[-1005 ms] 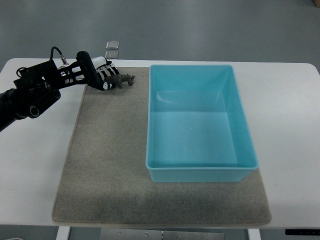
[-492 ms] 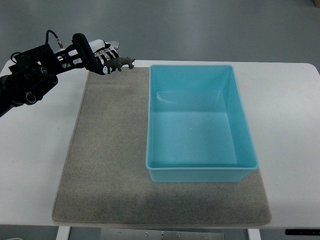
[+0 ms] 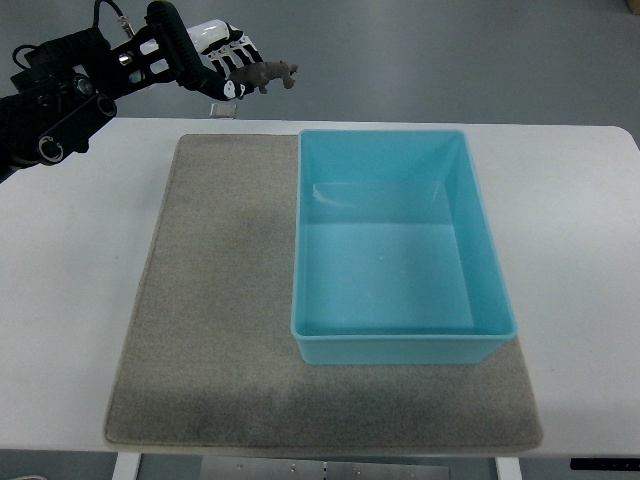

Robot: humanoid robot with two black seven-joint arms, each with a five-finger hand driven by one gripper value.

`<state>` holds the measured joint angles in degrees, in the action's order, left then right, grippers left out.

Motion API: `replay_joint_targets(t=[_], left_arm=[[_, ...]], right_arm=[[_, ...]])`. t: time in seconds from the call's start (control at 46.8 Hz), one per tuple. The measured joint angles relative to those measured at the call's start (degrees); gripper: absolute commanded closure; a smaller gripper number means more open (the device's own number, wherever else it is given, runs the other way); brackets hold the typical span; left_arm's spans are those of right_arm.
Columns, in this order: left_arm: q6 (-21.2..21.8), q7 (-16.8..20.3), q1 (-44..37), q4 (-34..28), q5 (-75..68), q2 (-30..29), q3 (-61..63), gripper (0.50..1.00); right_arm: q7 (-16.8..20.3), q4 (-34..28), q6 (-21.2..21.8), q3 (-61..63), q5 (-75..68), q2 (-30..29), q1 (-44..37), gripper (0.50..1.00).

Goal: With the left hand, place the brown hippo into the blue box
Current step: 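Lift the hippo with the left hand off the mat, then carry the hippo over the blue box and lower it inside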

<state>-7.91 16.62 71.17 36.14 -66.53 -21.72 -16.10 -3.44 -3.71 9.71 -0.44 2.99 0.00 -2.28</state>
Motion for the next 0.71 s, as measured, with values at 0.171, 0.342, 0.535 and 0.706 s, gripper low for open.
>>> replay_joint_targets(t=[0.171, 0.342, 0.535, 0.706], left_arm=[[0.00, 0.00, 0.57, 5.64, -0.17, -0.66, 0.05, 1.000], [-0.09, 0.00, 0.79, 9.87, -0.51, -0.14, 0.30, 1.000], [-0.20, 0.08, 1.76, 11.43, -0.70, 1.20, 0.92, 1.000], [-0.35, 0.17, 1.36, 14.12, -0.92, 1.68, 1.72, 1.000]], right_arm=[[0.00, 0.00, 0.00, 0.00, 0.00, 0.00, 0.00, 0.564], [0.01, 0.02, 0.00, 0.00, -0.02, 0.00, 0.00, 0.564], [0.01, 0.02, 0.00, 0.00, -0.02, 0.00, 0.00, 0.564], [0.01, 0.02, -0.01, 0.00, -0.03, 0.00, 0.00, 0.564]])
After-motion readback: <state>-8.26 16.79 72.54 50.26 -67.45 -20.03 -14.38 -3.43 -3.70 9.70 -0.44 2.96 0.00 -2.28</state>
